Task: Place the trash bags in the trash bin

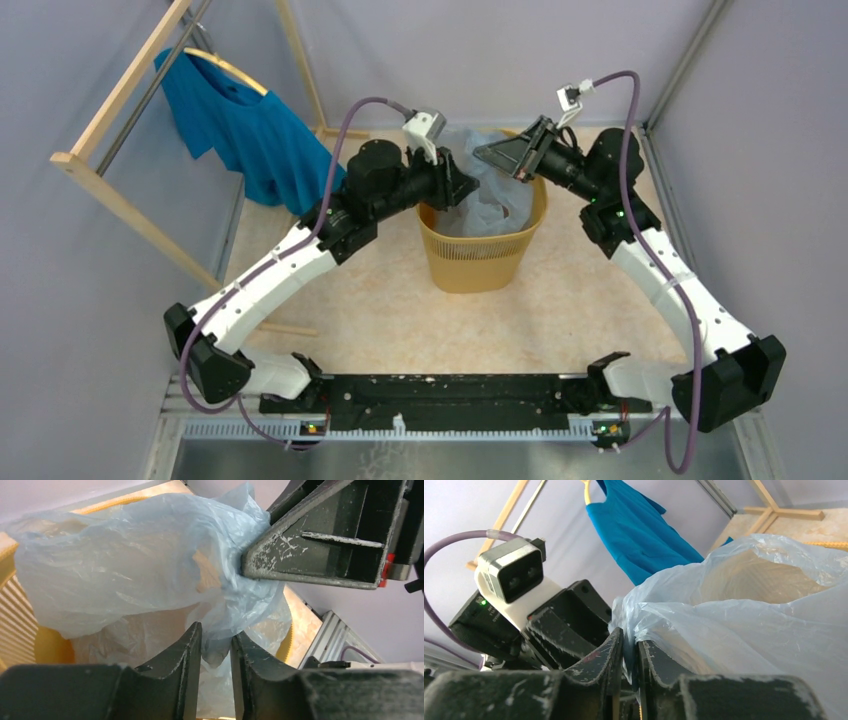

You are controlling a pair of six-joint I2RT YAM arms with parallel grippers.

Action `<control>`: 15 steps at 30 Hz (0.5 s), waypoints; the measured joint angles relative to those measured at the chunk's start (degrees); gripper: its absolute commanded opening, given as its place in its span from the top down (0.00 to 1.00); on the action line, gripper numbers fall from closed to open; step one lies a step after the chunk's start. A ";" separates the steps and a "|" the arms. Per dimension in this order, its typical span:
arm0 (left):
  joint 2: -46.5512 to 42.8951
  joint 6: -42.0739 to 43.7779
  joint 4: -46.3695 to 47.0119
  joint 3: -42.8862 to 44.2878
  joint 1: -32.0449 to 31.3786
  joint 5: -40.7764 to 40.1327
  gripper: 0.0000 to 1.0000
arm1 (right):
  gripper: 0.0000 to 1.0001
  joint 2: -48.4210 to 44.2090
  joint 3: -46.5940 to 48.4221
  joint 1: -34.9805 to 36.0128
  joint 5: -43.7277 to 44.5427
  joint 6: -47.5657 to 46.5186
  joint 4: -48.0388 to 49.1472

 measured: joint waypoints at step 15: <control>-9.29 -11.32 11.08 -16.94 9.55 10.01 1.00 | 0.36 0.11 8.90 0.22 7.28 -26.12 -24.39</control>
